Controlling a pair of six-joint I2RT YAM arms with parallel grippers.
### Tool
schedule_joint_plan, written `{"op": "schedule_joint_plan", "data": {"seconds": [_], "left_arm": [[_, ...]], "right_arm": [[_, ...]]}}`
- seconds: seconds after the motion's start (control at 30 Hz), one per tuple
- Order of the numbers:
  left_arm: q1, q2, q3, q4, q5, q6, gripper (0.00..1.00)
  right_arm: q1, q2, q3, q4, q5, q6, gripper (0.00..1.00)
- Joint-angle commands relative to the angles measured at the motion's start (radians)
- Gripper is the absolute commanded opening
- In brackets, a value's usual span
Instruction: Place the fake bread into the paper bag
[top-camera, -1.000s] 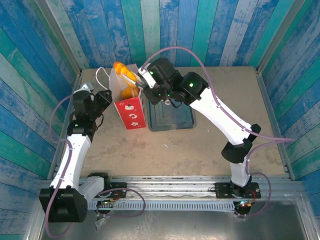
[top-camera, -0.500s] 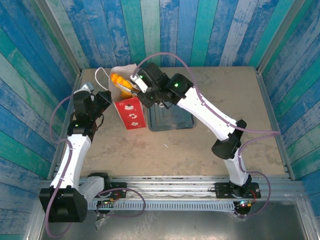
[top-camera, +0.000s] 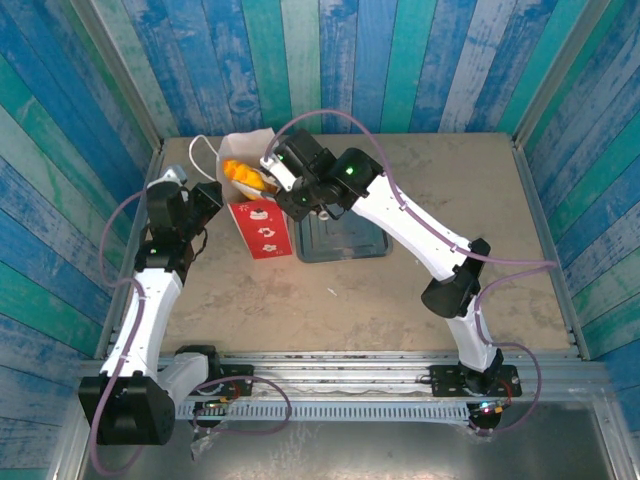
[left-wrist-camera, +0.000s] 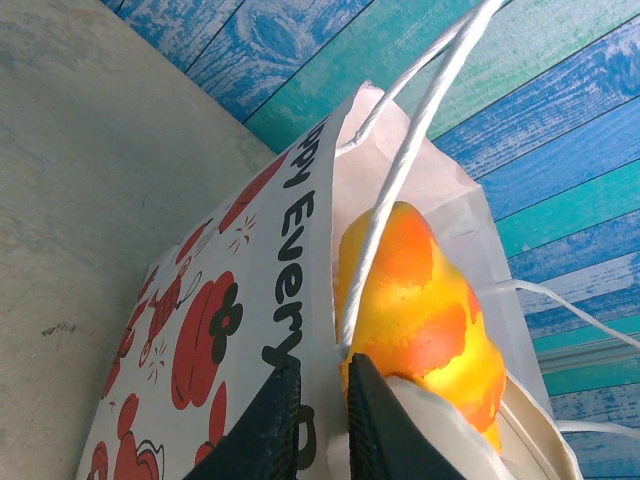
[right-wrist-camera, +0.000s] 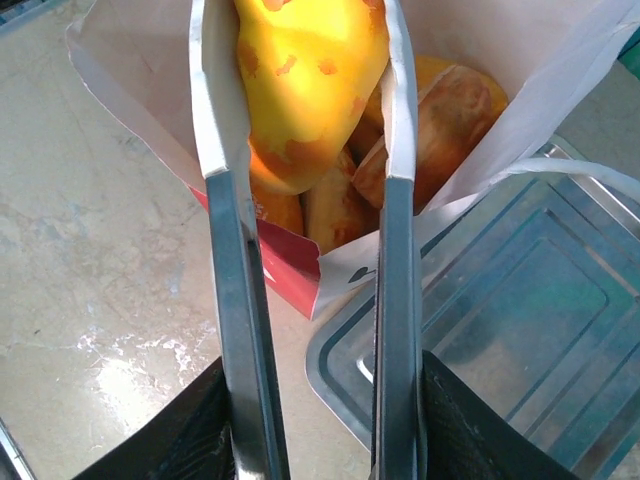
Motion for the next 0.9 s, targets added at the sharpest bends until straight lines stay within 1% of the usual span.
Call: {"op": "schedule_joint_plan", "data": {"seconds": [0.0,0.33,0.5,0.53,0.63,0.73,0.87], "left_arm": [[0.004,-0.025,-0.014,-0.003,-0.009,0.013,0.18],[0.005,-0.025,-0.014,0.000,-0.006,0.012,0.17],[0.004,-0.024,-0.015,0.002,-0.003,0.011,0.17],[0.004,-0.025,-0.015,0.004,0.000,0.009,0.18],[0.004,-0.026,-0.012,0.018,0.027,0.005,0.28],[0.004,-0.030,-0.006,0.030,0.056,-0.007,0.34],[0.004,-0.050,0.009,0.022,0.067,-0.007,0.40]], "right_arm": [[0.003,0.001,0.039,-0.003,-0.008,0.005,0.48],[-0.005,-0.012,0.051,-0.002,0.018,0.010,0.56],[-0.006,-0.020,0.065,0.000,0.030,0.016,0.56],[-0.006,-0.024,0.069,-0.001,0.032,0.016,0.56],[-0.006,-0.043,0.071,0.004,0.047,0.018,0.55],[-0.008,-0.076,0.066,0.011,0.054,0.021,0.54],[-0.008,-0.139,0.033,0.038,0.054,0.028,0.54]]}}
